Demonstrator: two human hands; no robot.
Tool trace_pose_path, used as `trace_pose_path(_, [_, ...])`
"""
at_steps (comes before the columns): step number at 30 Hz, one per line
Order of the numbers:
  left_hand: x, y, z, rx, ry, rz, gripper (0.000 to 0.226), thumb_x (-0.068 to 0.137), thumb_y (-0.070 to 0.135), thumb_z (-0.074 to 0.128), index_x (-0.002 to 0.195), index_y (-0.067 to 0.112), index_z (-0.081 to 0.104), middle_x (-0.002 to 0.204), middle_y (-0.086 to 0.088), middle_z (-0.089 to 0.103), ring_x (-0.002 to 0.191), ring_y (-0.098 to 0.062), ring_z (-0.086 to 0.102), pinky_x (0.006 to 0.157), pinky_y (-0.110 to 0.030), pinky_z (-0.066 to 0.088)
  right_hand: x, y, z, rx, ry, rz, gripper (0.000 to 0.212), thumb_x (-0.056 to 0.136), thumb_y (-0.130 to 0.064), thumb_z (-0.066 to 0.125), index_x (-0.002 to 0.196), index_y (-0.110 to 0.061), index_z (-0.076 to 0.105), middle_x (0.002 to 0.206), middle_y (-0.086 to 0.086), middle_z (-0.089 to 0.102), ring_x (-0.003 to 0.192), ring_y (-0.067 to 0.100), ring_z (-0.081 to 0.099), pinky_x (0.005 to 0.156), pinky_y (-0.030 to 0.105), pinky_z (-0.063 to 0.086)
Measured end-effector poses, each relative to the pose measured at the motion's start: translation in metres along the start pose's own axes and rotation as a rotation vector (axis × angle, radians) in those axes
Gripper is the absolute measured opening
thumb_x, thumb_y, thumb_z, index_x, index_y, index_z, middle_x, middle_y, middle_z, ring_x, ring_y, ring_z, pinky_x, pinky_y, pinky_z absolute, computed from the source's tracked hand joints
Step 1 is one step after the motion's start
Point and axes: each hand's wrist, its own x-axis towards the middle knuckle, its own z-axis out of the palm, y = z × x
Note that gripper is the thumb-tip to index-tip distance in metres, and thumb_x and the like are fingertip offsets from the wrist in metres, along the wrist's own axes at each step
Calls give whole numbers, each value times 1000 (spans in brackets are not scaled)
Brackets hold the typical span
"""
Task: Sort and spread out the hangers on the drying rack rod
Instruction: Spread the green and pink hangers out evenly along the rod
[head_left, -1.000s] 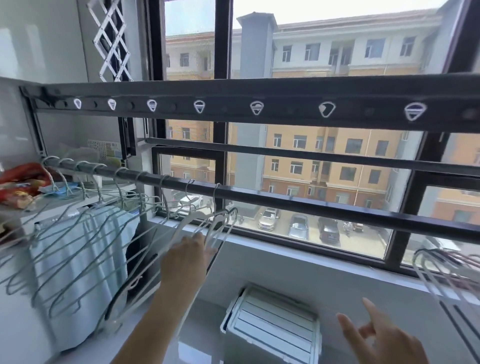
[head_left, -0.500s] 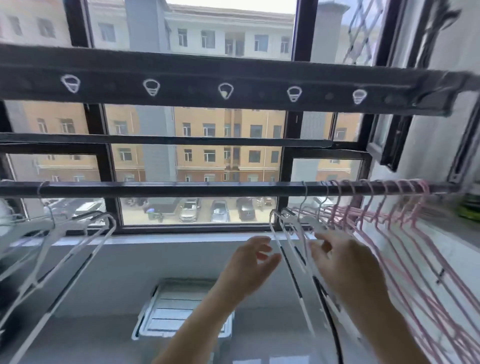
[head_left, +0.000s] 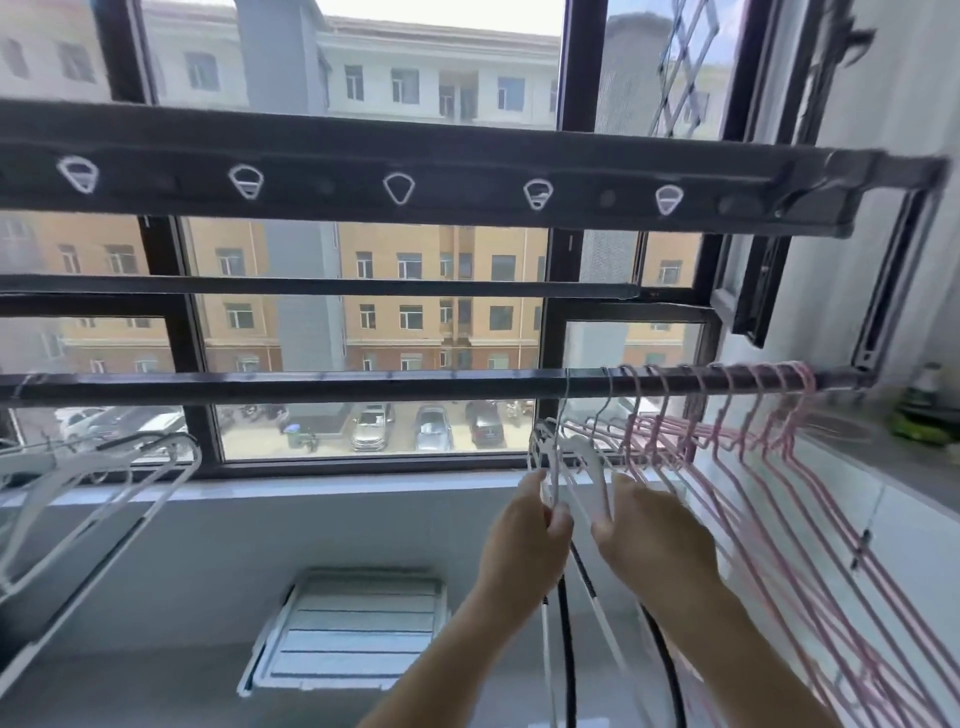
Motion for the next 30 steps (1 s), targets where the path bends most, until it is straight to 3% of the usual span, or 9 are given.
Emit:
trace_pose_path(4, [-2,-11,-24,-16,45,19,23,92,13,46,112,10,56,49,7,42,36,-3,39,41,-12,31,9,-18,6,55,-45,-19,13,87,-23,45,89,-14,55,69,-1,56,63,21,55,55,28,40])
trace_pose_path(8, [-6,-29,-62,16,102,14,19,92,10,44,103,1,56,52,9,45,38,-1,43,42,-12,34,9,-43,20,102,-40,-83,9,87,-21,45,88,-15,52,65,-2,57,58,18,56,53,31,46])
trace_pose_path(16, [-23,-78,-155,89,213,-56,29,92,10,43,115,-7,50,50,8,41,36,-3,37,40,-13,30,-4,-122,36,166,-60,-233,8,87,-21,46,85,-15,51,63,1,56,56,24,51,52,29,39])
trace_pose_path(22, [-38,-106,-212,182,265,-88,26,94,17,44,115,8,55,53,7,48,44,-5,42,47,-20,38,-16,-183,48,190,-83,-336,7,88,-18,45,90,-14,51,67,3,61,57,24,52,52,28,36])
trace_pose_path(26, [-48,-116,-239,231,282,-71,13,94,19,44,88,19,56,53,5,50,44,-7,45,49,-27,43,-25,-215,51,215,-141,-407,14,89,-20,45,100,-13,50,81,6,67,76,26,64,58,27,37])
trace_pose_path(30, [-56,-124,-257,238,315,-91,16,94,17,45,81,16,54,56,3,52,48,-9,48,50,-24,43,-31,-237,52,274,-214,-415,14,89,-20,44,100,-12,49,75,4,60,71,25,61,59,31,46])
